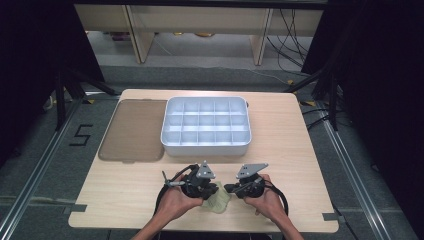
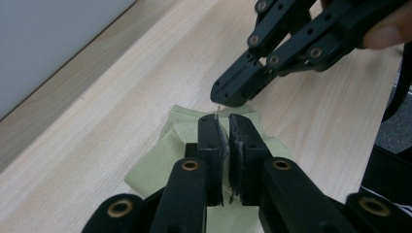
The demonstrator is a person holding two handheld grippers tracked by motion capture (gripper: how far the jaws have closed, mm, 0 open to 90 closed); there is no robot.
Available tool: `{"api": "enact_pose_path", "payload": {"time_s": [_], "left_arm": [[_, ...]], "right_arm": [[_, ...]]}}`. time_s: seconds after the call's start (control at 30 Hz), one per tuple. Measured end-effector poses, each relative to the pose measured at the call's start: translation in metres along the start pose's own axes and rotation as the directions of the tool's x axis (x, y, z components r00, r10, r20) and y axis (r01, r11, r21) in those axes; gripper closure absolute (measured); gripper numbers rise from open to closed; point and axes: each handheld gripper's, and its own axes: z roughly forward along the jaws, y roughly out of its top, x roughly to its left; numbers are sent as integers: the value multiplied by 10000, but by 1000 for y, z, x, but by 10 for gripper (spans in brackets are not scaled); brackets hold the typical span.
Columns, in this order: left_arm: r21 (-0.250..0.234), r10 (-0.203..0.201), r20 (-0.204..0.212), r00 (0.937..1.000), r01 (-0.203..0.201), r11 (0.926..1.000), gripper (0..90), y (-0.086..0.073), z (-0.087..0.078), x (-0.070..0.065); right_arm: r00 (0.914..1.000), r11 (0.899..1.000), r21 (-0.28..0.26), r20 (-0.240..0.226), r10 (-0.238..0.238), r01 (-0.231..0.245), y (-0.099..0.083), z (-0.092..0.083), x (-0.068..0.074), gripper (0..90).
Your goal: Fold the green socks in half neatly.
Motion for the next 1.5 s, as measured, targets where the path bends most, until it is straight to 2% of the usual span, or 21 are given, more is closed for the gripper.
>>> {"api": "enact_pose_path", "payload": {"time_s": [0.13, 0.23, 0.27, 0.33, 0.37, 0.4, 0.43, 0.47, 0.5, 0.63, 0.73, 0.83, 0.87, 1.0, 1.03, 1.17, 1.37, 1.4, 1.43, 1.47, 1.5], "left_arm": [[48, 81, -84, 9999, -80, 10000, 830, 1, 6, -3], [196, 96, 29, 9999, -96, 9998, 830, 0, 14, -6], [541, 492, 87, 9988, -496, 9973, 827, 0, 14, -4], [121, 4, 103, 9999, -5, 9999, 816, -1, 19, -8], [494, 550, 207, 9983, -560, 9972, 810, 0, 17, -4], [98, 23, 213, 9998, -25, 9999, 801, 0, 20, -8], [48, 28, 275, 9996, -30, 10000, 782, 0, 19, -7], [302, 319, 420, 9986, -332, 9990, 775, 1, 16, -5], [-69, 102, 512, 9986, -98, 9999, 758, 2, 17, -6], [-651, -395, 786, 9961, 447, 9969, 621, 6, 10, -5], [-1156, -731, 1085, 9914, 857, 9896, 613, 9, 0, -3], [-1342, -824, 912, 9924, 942, 9865, 647, 8, -10, 1], [-1359, -654, 885, 9939, 771, 9877, 675, 7, -12, 4], [-1230, -650, 559, 9963, 715, 9898, 767, -1, -21, 10], [-1172, -643, 467, 9968, 694, 9907, 785, -4, -22, 11], [-624, -318, 324, 9990, 338, 9975, 853, -19, -23, 15], [-314, -448, 347, 9984, 459, 9985, 858, -40, -14, 10], [-232, -307, 412, 9987, 317, 9992, 858, -41, -13, 10], [-200, -508, 374, 9980, 515, 9985, 859, -43, -10, 8], [-127, -228, 450, 9987, 234, 9996, 858, -44, -7, 9], [-54, -442, 441, 9980, 445, 9990, 856, -45, -5, 8]], "right_arm": [[9995, 9992, -266, 23, 302, -301, -2, -7, -3, 900], [9999, 9992, -378, 66, 133, -130, -2, -11, -5, 899], [9999, 9989, -449, 48, 155, -153, -3, -12, -6, 898], [9998, 9989, -440, 54, 192, -190, -3, -14, -6, 896], [9998, 9989, -432, 62, 164, -161, -3, -15, -6, 895], [9999, 9989, -457, 70, 77, -74, -3, -15, -6, 895], [9998, 9988, -466, 141, 142, -135, -3, -16, -6, 895], [9997, 9985, -500, 112, 223, -217, -4, -17, -6, 894], [9997, 9984, -521, 161, 210, -201, -4, -19, -7, 894], [9995, 9977, -625, 172, 274, -263, -4, -23, -9, 891], [9992, 9966, -772, 246, 311, -291, -4, -28, -10, 890], [9992, 9956, -916, 314, 235, -206, -4, -31, -10, 890], [9987, 9953, -914, 365, 349, -314, -4, -33, -9, 891], [9987, 9942, -990, 254, 452, -425, -1, -36, -2, 890], [9996, 9936, -1120, 246, 155, -127, 1, -36, -2, 890], [9998, 9928, -1191, 170, -63, 83, 7, -38, 7, 890], [9990, 9924, -1171, -175, -406, 383, 14, -34, 19, 890], [9991, 9926, -1169, -241, -351, 320, 15, -33, 22, 890], [9986, 9911, -1268, -290, -436, 396, 15, -31, 24, 890], [9983, 9920, -1197, -371, -459, 412, 16, -30, 26, 890], [9970, 9913, -1200, -487, -609, 547, 17, -27, 28, 890]]}}
